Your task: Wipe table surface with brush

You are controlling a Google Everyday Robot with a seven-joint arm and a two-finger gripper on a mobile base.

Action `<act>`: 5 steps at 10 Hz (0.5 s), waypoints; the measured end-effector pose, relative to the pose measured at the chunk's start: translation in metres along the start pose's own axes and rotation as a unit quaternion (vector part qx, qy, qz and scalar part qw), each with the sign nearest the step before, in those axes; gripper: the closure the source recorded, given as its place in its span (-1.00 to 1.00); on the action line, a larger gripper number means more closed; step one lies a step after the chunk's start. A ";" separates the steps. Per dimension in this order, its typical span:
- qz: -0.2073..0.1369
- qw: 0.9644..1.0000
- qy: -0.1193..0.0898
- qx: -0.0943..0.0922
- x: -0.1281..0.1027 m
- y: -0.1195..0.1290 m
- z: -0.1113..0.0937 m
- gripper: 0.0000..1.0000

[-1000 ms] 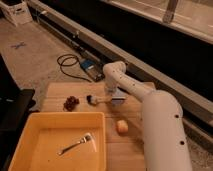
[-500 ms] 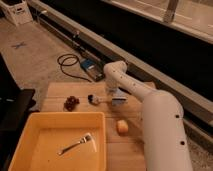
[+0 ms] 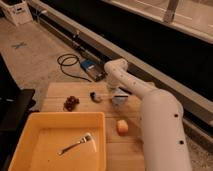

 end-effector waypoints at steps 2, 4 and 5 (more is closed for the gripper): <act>0.004 1.000 -0.007 -0.001 -0.007 -0.026 0.000 0.82; 0.019 1.000 -0.009 -0.013 0.000 -0.033 0.005 0.82; 0.022 1.000 -0.011 -0.017 0.001 -0.030 0.008 0.82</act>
